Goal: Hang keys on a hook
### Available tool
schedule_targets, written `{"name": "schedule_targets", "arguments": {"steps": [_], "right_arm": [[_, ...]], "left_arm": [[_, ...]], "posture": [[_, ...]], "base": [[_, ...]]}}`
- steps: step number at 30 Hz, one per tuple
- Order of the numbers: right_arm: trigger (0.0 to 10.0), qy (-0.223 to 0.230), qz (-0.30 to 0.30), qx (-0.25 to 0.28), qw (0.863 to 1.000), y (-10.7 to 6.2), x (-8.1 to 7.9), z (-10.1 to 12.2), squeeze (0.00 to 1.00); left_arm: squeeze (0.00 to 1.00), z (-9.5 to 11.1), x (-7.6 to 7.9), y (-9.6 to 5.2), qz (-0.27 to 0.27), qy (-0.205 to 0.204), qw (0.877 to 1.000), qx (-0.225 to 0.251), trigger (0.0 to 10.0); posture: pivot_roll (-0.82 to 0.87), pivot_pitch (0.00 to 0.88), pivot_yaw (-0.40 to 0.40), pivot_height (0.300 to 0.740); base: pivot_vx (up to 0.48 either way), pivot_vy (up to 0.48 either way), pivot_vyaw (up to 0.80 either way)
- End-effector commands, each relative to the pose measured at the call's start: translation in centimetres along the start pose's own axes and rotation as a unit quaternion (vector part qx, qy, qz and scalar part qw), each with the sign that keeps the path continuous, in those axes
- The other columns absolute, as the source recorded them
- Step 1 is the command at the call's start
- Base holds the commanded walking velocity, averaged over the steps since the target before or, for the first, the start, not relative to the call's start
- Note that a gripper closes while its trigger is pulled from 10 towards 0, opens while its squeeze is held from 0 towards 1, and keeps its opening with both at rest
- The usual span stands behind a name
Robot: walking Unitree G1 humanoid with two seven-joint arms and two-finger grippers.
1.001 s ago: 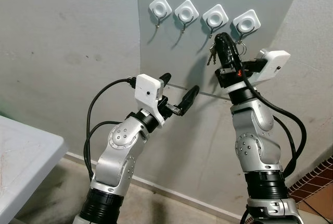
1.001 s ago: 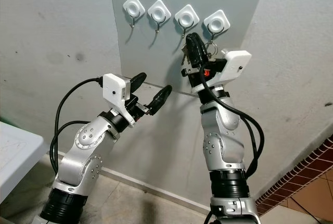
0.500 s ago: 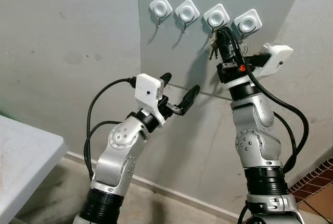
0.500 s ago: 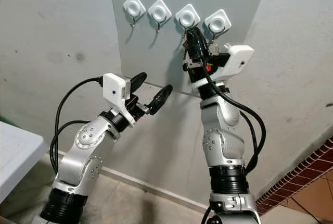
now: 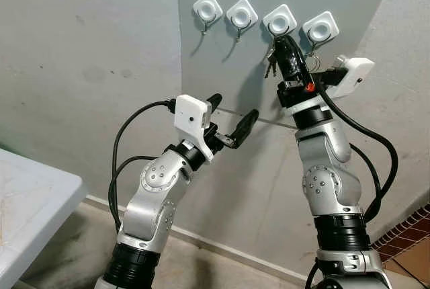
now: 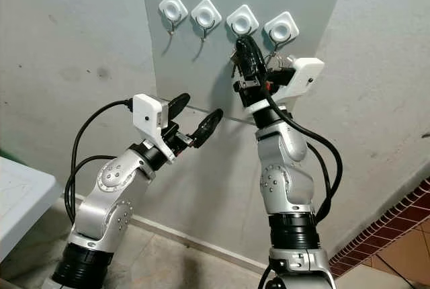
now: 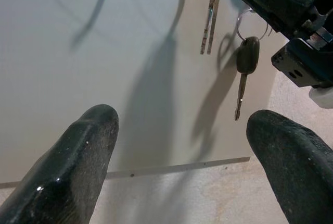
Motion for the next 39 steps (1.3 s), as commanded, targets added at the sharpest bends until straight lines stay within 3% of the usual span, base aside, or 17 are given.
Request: {"name": "schedule_targets", "arguments": {"steps": [1, 15, 25, 32, 39], "right_arm": [[10.0, 0.001, 0.010, 0.018, 1.000, 0.6, -0.2, 1.0, 0.00], [10.0, 0.024, 0.004, 0.011, 1.000, 0.9, -0.2, 0.7, 0.00], [10.0, 0.067, -0.032, -0.004, 0.997, 0.8, 0.6, -0.3, 0.00], [10.0, 0.142, -0.064, -0.003, 0.988, 0.3, 1.2, -0.8, 0.00], [10.0, 0.235, -0.094, 0.013, 0.967, -0.2, 1.5, -1.1, 0.00]], "left_arm": [[0.00, 0.7, 0.5, 0.3, -0.008, 0.005, 1.000, 0.009, 10.0], [0.00, 0.8, 0.6, 0.2, -0.007, 0.003, 1.000, 0.011, 10.0], [0.00, 0.9, 0.7, 0.2, -0.007, 0.001, 1.000, 0.013, 10.0], [0.00, 1.0, 0.7, 0.2, -0.006, 0.000, 1.000, 0.013, 10.0], [0.00, 1.0, 0.7, 0.2, -0.007, 0.000, 1.000, 0.011, 10.0]], "posture": [[0.09, 0.004, -0.034, 0.740], [0.10, 0.008, -0.037, 0.740], [0.10, 0.012, -0.038, 0.740], [0.10, 0.020, -0.036, 0.740], [0.10, 0.025, -0.033, 0.740]], "base": [[0.000, 0.000, 0.00], [0.000, 0.000, 0.00], [0.000, 0.000, 0.00], [0.000, 0.000, 0.00], [0.000, 0.000, 0.00]]}}
Point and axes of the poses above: a point about 5 cm out from each wrist's last joint towards the gripper, its own y axis pointing out of the wrist towards the gripper, its own z axis along the axis of the wrist's last joint, x = y × z, the point moved 3 cm from there along y, pointing out of the wrist towards the gripper, and after that the axes turned 14 degrees about -y, right-handed, at the moved point
